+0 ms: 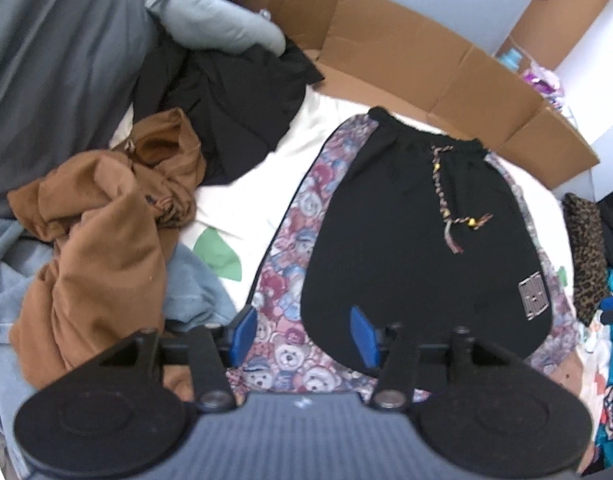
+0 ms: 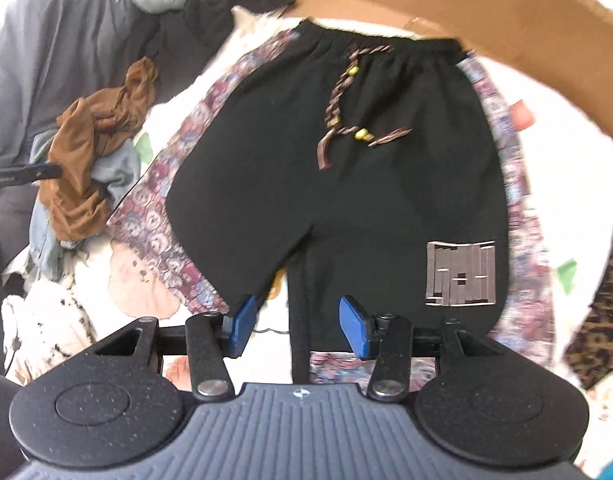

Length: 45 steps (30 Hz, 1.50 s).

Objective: Fold clothes

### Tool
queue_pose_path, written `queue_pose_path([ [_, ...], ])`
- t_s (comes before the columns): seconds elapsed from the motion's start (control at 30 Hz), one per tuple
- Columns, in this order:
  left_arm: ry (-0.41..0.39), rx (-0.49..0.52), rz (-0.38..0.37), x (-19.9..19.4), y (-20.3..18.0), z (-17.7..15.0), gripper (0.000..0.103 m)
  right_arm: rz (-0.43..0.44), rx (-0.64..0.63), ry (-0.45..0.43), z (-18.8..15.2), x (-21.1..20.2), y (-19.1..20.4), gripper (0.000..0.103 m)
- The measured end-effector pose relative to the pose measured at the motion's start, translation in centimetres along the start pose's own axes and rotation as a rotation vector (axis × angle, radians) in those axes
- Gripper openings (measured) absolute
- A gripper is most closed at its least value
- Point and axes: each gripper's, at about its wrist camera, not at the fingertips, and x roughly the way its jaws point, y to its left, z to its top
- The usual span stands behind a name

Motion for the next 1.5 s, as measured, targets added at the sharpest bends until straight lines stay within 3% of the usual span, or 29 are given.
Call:
queue_pose_path([
  [0.17, -0.011, -0.010, 0.006, -2.6, -0.8, 0.7, 0.063, -0.071, -0.020, -0.042, 0.3, -3.9, 0.3, 0.056],
  [0.43, -0.036, -0.026, 0.020, -7.0, -2.3, 1.8, 0.066, -0.069, 0.033, -0.114, 0.5, -7.0, -1.8, 0.058],
  [0.53, -0.080, -0.047, 0.009, -8.7, -3.1, 2.7, 0.073, -0.102, 0.048, -0.126, 0.6, -8.3, -2.7, 0.058],
  [0.63, -0.077, -0.073, 0.025, -9.2, -4.3, 3.7, 0.074, -0.110, 0.033, -0.199, 0.3, -10.1, -3.0, 0.059],
  [0.87, -0.119, 0.001, 0.024, -9.7, -9.1, 5.9, 0.076, -0.108, 0.104, -0.317, 0.5, -12.3, -5.4, 0.061],
  [1.1, -0.147, 0.050, -0.003, -6.2, -12.4, 6.5, 0.076, -0.126, 0.126, -0.312, 0.8, -9.9, -8.0, 0.061],
  [1.5, -0.123, 0.018, -0.002, 3.0, -13.7, 8.5, 0.076, -0.160, 0.228, -0.323, 0.9, -3.4, -14.9, 0.061],
])
